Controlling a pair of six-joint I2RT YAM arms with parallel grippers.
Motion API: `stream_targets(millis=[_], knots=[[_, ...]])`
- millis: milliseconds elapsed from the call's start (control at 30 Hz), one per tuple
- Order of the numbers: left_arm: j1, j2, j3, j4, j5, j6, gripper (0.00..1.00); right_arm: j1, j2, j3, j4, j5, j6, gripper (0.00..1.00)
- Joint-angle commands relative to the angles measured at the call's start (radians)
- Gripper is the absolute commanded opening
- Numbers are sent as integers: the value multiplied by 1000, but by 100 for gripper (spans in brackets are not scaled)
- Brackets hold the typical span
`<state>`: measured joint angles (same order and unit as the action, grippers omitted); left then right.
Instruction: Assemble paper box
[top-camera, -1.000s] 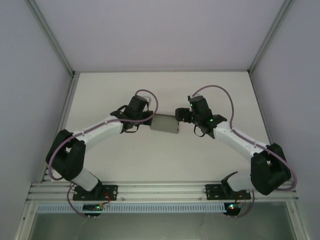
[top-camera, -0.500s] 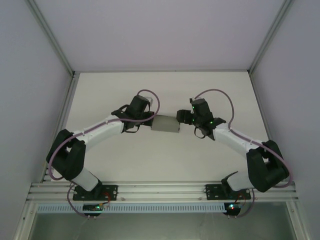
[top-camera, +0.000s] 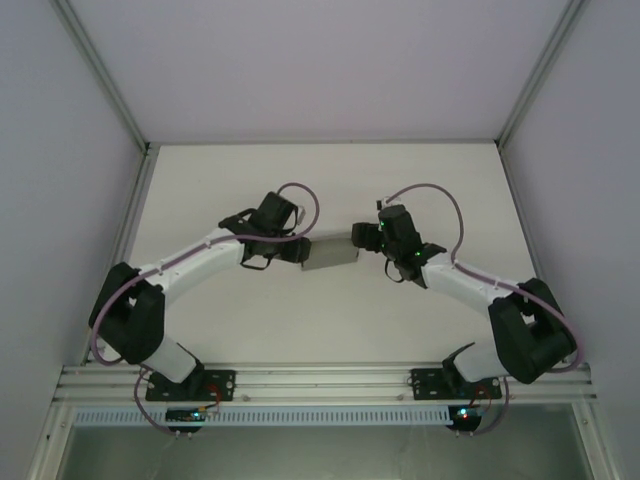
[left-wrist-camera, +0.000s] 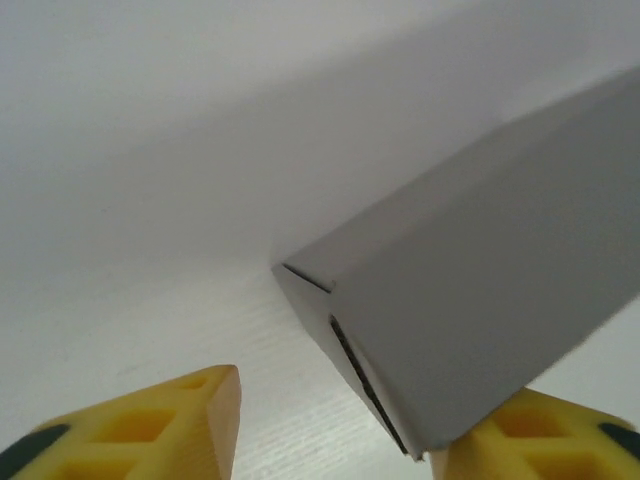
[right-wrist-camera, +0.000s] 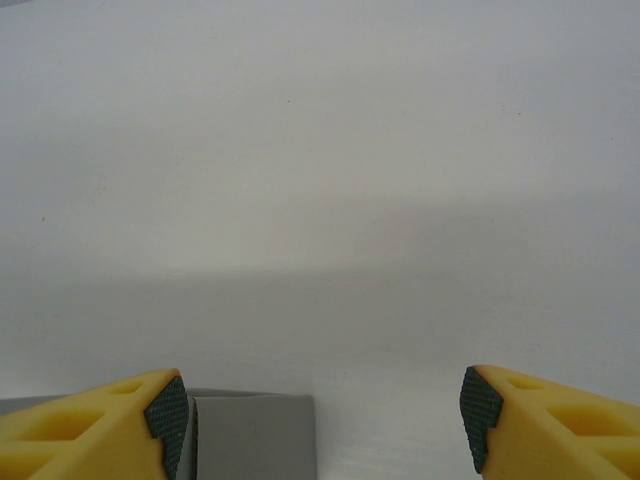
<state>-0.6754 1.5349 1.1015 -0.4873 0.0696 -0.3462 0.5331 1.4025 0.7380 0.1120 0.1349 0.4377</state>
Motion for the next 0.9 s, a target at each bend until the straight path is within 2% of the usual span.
stream_targets(millis=[0, 100, 167, 333, 600, 867], knots=[[-16, -34, 41, -101, 92, 59, 67, 22, 55, -33, -135, -9, -10, 75], [-9, -46, 63, -109, 106, 72, 83, 24, 65, -37, -127, -4, -8, 74], [-2, -54, 73, -108, 117, 62, 100, 25, 74, -38, -127, 0, -8, 74], [80, -88, 56, -51, 145, -51, 100, 27, 90, -40, -137, 6, -4, 74], [207, -70, -18, 47, 222, -106, 100, 31, 119, -31, -150, 15, -6, 74], [257, -35, -112, 98, 250, -122, 84, 33, 121, -42, -153, 14, -2, 73]])
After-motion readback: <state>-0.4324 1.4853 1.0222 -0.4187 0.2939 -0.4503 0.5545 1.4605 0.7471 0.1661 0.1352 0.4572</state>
